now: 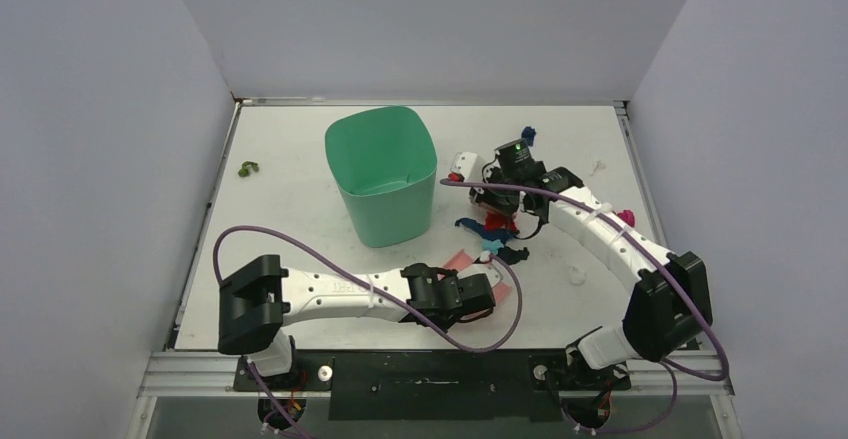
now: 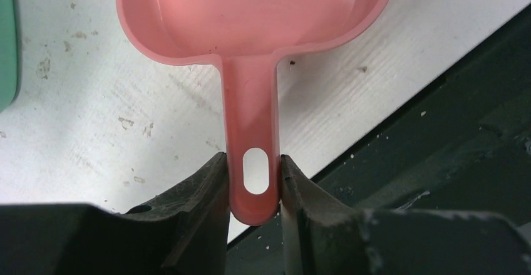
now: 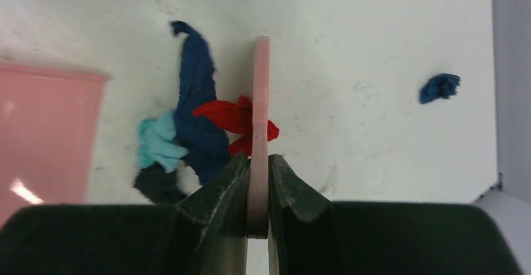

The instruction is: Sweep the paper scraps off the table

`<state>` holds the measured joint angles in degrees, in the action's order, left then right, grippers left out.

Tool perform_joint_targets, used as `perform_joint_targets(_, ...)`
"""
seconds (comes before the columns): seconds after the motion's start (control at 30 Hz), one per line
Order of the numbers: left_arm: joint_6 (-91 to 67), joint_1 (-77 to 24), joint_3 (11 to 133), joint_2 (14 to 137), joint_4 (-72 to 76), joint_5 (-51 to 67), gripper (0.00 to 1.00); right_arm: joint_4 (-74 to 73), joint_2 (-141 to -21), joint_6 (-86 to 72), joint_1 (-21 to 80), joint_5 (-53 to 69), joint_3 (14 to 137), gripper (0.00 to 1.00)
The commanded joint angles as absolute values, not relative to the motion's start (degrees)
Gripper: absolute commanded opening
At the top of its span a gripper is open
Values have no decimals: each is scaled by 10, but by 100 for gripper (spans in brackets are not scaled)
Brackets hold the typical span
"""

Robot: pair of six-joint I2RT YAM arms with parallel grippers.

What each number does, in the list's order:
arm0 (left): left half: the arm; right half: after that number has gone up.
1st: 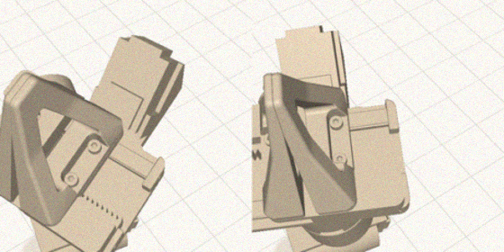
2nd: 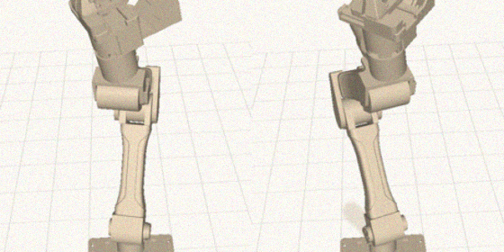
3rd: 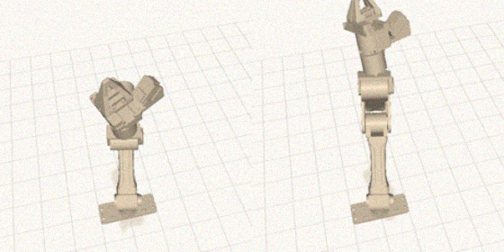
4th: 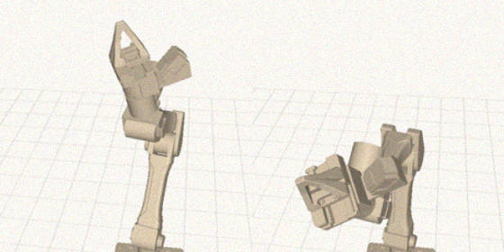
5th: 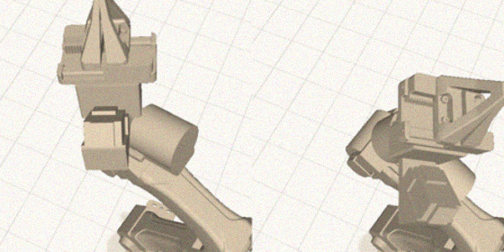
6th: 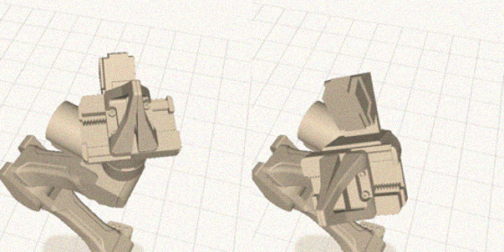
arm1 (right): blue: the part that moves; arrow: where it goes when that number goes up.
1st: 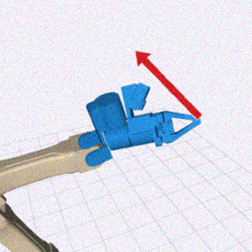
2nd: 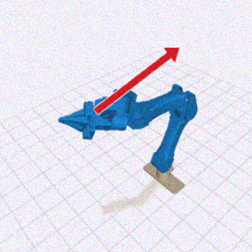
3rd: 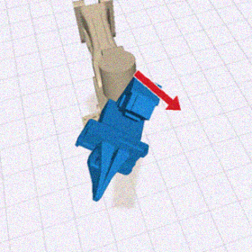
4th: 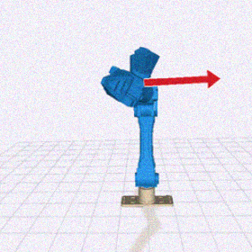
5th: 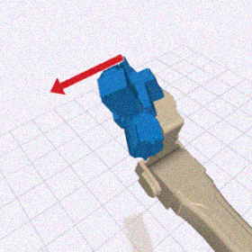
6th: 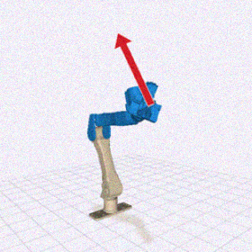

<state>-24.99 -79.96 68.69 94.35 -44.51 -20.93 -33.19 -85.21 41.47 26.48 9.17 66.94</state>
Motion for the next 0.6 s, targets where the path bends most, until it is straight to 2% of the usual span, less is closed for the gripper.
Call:
perform_joint_targets(0.0, -227, -785, 728, 967, -410, -200, 0, -410, -796, 298, 307, 137, 656, 5)
perform_joint_targets(0.27, -221, -770, 746, 987, -387, -211, 0, -462, -763, 231, 280, 221, 642, 5)
perform_joint_targets(0.57, -221, -770, 725, 989, -340, -219, 0, -503, -756, 189, 227, 312, 700, 5)
